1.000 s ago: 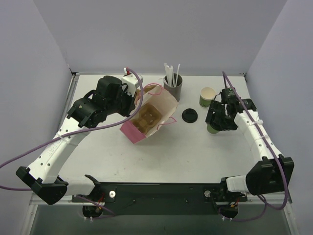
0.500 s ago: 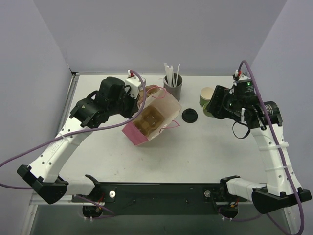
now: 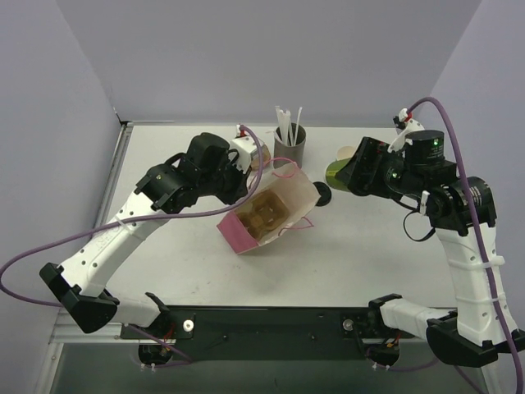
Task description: Pack the takeout coffee
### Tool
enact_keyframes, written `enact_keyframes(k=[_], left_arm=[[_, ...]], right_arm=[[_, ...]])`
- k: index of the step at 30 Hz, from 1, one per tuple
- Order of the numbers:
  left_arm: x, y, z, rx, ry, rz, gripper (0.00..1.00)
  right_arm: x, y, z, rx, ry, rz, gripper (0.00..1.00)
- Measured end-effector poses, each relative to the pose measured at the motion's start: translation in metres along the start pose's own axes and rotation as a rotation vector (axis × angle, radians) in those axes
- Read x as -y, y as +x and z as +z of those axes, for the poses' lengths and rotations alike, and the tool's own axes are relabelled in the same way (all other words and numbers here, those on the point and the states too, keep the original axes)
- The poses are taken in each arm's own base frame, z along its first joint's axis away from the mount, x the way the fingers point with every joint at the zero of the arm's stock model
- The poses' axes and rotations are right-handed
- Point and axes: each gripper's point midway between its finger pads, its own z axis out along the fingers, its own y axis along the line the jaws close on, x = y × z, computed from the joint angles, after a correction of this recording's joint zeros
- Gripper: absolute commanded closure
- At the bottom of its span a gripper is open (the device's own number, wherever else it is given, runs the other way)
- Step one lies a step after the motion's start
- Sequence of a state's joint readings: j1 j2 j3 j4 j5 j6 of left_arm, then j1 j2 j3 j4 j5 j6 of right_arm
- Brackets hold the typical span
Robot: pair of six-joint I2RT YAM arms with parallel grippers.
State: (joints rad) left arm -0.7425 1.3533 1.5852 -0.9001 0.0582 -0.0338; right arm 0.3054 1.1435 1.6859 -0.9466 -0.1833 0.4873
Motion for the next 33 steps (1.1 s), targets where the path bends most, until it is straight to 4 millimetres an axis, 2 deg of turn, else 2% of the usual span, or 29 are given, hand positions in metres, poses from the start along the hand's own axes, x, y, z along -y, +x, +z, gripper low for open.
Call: enact_keyframes(k=[9,14,19,24,28,30,33], left_arm=[[0.024,-0.015,0.006,0.018,0.050,-0.010,1.00],[0.042,-0.025,0.011,0.037,0.085,-0.026,1.00],[0.052,-0.027,0.017,0.032,0.101,-0.072,1.00],[0.059,-0.034,0.020,0.051,0.122,-0.145,1.00],[0.064,-0.042,0.024,0.088,0.138,-0.200,1.00],[0.065,-0.039,0.030,0.093,0.141,-0.230,1.00],[0.067,-0.022,0.042,0.077,0.137,-0.298,1.00]], right_arm=[[-0.041,0.017,-0.010,-0.058,-0.164,-0.022,0.41],[-0.064,0.035,-0.005,-0.131,-0.223,-0.069,0.41],[-0.079,0.056,0.005,-0.206,-0.243,-0.111,0.41],[-0.083,0.082,0.017,-0.271,-0.220,-0.165,0.41],[-0.078,0.100,0.031,-0.312,-0.166,-0.200,0.42],[-0.074,0.107,0.038,-0.329,-0.136,-0.213,0.42],[-0.068,0.114,0.051,-0.350,-0.086,-0.225,0.42]])
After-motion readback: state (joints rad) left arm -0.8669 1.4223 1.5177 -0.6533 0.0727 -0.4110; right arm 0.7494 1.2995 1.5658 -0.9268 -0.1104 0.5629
